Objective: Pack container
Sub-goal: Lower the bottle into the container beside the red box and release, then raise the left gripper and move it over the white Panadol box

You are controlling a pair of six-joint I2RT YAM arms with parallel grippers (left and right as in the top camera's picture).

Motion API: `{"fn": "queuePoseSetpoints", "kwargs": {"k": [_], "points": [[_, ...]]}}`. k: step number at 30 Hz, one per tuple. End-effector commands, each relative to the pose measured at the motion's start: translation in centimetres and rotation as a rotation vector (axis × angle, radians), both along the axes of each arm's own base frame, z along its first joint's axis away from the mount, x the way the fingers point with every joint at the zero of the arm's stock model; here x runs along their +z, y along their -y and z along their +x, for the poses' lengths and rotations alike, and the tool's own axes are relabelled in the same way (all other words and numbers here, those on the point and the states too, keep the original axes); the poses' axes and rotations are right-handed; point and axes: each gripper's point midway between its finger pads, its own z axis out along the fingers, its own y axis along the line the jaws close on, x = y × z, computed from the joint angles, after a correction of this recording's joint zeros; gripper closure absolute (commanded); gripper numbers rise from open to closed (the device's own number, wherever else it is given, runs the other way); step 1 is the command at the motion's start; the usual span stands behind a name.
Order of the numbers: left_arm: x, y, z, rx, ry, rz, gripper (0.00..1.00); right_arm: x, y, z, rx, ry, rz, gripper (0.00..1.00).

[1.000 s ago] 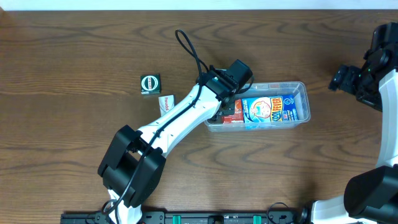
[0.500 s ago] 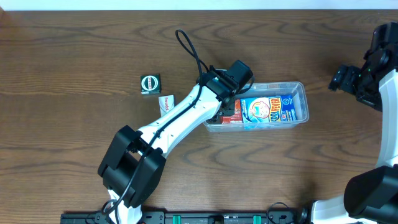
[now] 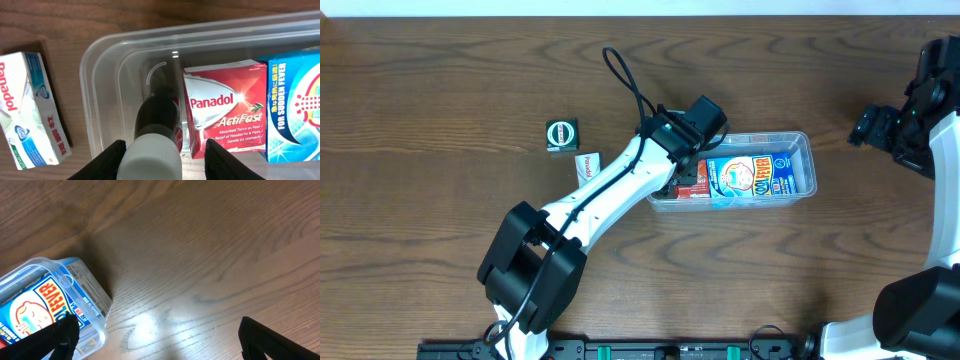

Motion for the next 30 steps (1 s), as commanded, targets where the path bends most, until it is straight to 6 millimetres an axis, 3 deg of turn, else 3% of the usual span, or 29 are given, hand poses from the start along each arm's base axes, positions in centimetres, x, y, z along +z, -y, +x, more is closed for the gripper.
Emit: {"fn": "queuePoseSetpoints", "kwargs": {"k": [1, 10, 15, 24, 29, 30], "points": [[1.8, -0.2, 1.2, -0.007, 0.067, 0.014, 0.49, 0.1, 0.3, -0.1, 0.003, -0.002, -0.005, 0.01], [4.2, -1.1, 2.1, 0.011, 0.141, 0.008, 0.49, 0.1, 0.3, -0.1, 0.003, -0.002, -0.005, 0.01], [5.9, -2.7, 3.2, 0.047, 0.174, -0.013, 0.49, 0.1, 0.3, -0.1, 0.003, -0.002, -0.005, 0.01], [9.7, -8.4, 5.6, 0.169, 0.250, -0.044, 0.49, 0.1, 0.3, -0.1, 0.003, -0.002, -0.005, 0.01], [10.0, -11.6, 6.8, 0.162, 0.255, 0.000, 0.48, 0.1, 0.3, -0.1, 0.003, -0.002, -0.005, 0.01], [9.9, -12.3, 7.0, 0.153, 0.251, 0.016, 0.35, 0.1, 0.3, -0.1, 0.003, -0.002, -0.005, 0.01]]}}
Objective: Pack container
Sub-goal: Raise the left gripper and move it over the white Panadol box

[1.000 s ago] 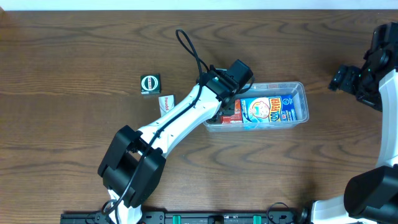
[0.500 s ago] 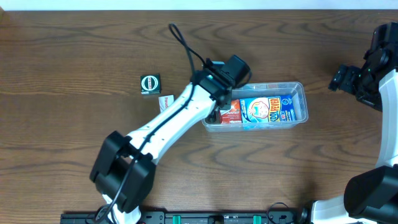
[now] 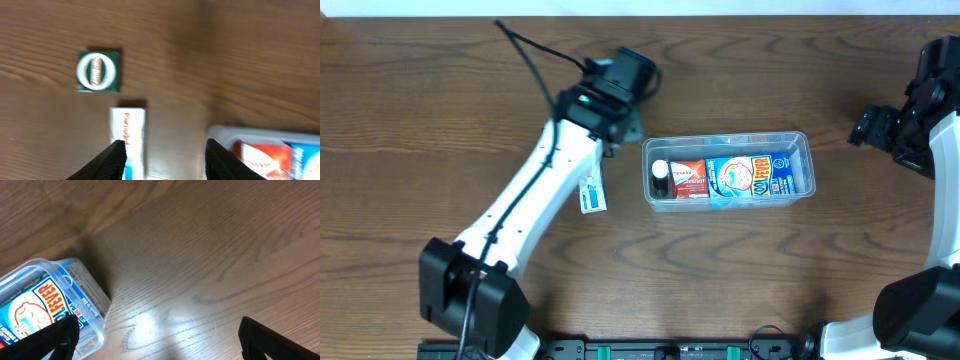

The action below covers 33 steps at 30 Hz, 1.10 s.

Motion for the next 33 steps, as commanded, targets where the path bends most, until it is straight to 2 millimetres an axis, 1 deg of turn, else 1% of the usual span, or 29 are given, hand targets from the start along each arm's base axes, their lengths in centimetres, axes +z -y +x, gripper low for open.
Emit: {"fn": "queuePoseSetpoints", "kwargs": {"k": [1, 3, 7, 10, 13, 14, 16, 18, 23, 27, 33], "points": [[1.5, -2.3, 1.2, -0.042, 0.030, 0.057, 0.30, 0.1, 0.3, -0.1, 0.003, -0.002, -0.006, 0.01], [1.5, -3.7, 1.6, -0.031, 0.027, 0.071, 0.22, 0.1, 0.3, -0.1, 0.003, -0.002, -0.006, 0.01], [1.3, -6.8, 2.3, 0.045, 0.020, 0.072, 0.11, 0.1, 0.3, -0.1, 0.003, -0.002, -0.006, 0.01], [0.4, -8.0, 2.0, 0.072, -0.017, 0.049, 0.09, 0.1, 0.3, -0.1, 0.003, -0.002, -0.006, 0.01], [-0.9, -8.2, 0.7, 0.066, -0.091, 0.018, 0.07, 0.1, 0.3, -0.1, 0.003, -0.002, -0.006, 0.01], [-1.3, -8.1, 0.1, 0.062, -0.119, 0.015, 0.04, 0.1, 0.3, -0.1, 0.003, -0.002, -0.006, 0.01], [-1.9, -8.1, -0.8, 0.057, -0.160, 0.016, 0.01, 0.1, 0.3, -0.1, 0.003, -0.002, -0.006, 0.01], [-2.6, -8.2, -1.4, 0.054, -0.185, 0.023, 0.02, 0.1, 0.3, -0.1, 0.003, -0.002, -0.006, 0.01], [-4.5, -8.4, -2.5, 0.055, -0.231, 0.037, 0.02, 0.1, 0.3, -0.1, 0.003, -0.002, -0.006, 0.01], [-6.6, -8.5, -3.1, 0.053, -0.250, 0.037, 0.02, 0.1, 0.3, -0.1, 0.003, -0.002, -0.006, 0.01], [-9.4, -7.3, -3.7, 0.027, -0.268, -0.035, 0.02, 0.1, 0.3, -0.1, 0.003, -0.002, -0.006, 0.01]]}}
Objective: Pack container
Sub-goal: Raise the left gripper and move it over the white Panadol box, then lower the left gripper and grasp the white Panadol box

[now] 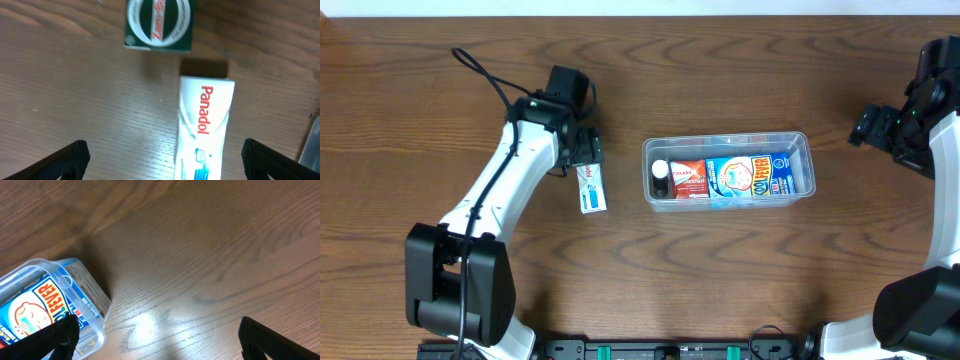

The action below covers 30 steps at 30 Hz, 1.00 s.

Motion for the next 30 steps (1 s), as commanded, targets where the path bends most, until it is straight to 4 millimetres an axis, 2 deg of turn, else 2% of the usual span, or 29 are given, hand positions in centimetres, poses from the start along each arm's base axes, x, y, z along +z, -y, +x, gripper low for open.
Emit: {"fn": "queuePoseSetpoints", "kwargs": {"k": [1, 11, 20, 30], "points": [[-1.1, 0.9, -0.6, -0.022, -0.018, -0.051, 0.02, 0.1, 0.3, -0.1, 0.003, -0.002, -0.006, 0.01], [-3.6, 2.6, -1.2, -0.051, -0.019, -0.146, 0.02, 0.1, 0.3, -0.1, 0.003, -0.002, -0.006, 0.01], [-3.5, 4.4, -1.1, -0.098, 0.006, -0.147, 0.02, 0.1, 0.3, -0.1, 0.003, -0.002, -0.006, 0.01], [-3.4, 4.5, -0.5, -0.102, 0.033, -0.145, 0.01, 0.1, 0.3, -0.1, 0.003, -0.002, -0.006, 0.01]]}}
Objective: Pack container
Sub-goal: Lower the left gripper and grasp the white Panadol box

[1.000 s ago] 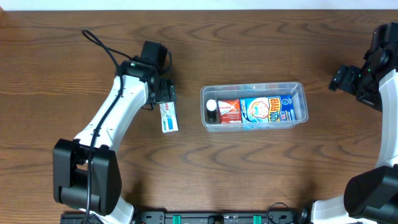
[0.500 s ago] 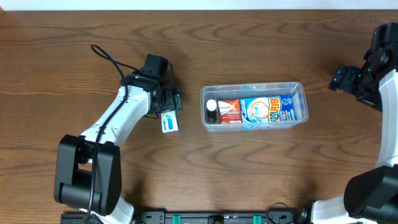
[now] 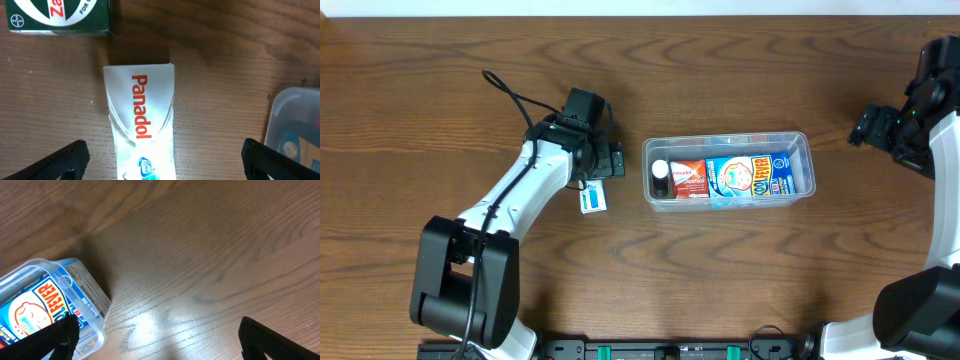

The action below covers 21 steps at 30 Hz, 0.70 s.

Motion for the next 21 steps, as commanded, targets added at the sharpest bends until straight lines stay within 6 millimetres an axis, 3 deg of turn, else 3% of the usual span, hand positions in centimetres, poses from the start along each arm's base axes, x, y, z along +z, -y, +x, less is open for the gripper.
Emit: {"fn": "queuePoseSetpoints", "kwargs": {"k": [1, 9, 21], "points": [[-0.2, -0.2, 0.1, -0.005, 0.009, 0.009, 0.02, 0.1, 0.3, -0.1, 0.003, -0.002, -0.006, 0.01], [-1.3, -1.9, 0.0, 0.022, 0.027, 0.098, 0.01, 0.1, 0.3, -0.1, 0.003, -0.002, -0.006, 0.01], [-1.5, -1.9, 0.2, 0.023, 0.043, 0.095, 0.03, 0.1, 0.3, -0.1, 0.003, -0.002, -0.006, 0.01]]}}
